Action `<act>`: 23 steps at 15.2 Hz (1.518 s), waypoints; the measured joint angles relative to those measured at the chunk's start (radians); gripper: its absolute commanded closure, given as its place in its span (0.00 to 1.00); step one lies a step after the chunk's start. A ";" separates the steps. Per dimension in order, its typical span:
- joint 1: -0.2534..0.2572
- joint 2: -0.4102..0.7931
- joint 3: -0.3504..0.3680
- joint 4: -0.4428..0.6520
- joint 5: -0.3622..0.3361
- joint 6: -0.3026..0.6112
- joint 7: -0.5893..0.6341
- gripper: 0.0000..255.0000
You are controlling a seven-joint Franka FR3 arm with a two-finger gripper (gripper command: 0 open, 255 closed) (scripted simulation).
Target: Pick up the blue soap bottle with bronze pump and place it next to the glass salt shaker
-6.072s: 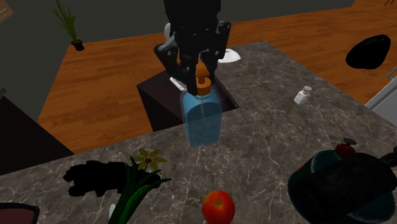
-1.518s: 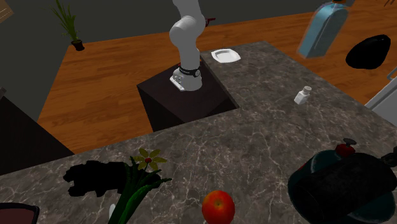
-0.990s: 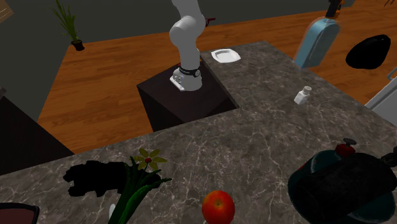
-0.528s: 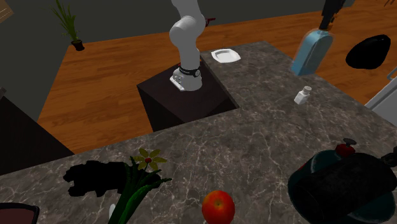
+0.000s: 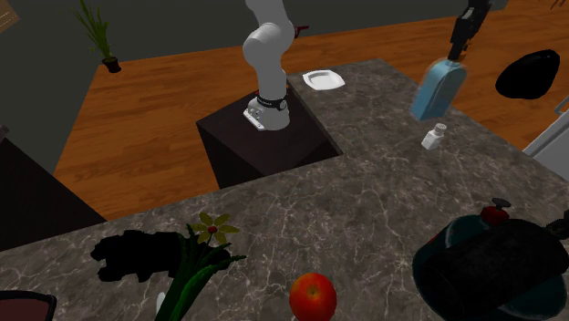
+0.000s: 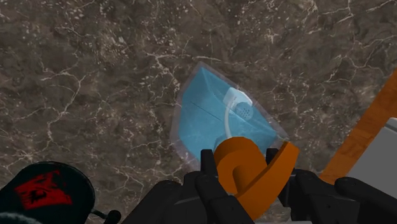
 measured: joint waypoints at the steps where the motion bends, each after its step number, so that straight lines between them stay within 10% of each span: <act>1: 0.000 0.000 0.001 -0.014 0.000 0.014 0.001 1.00; 23: 0.000 0.065 0.000 -0.245 0.000 0.310 0.003 1.00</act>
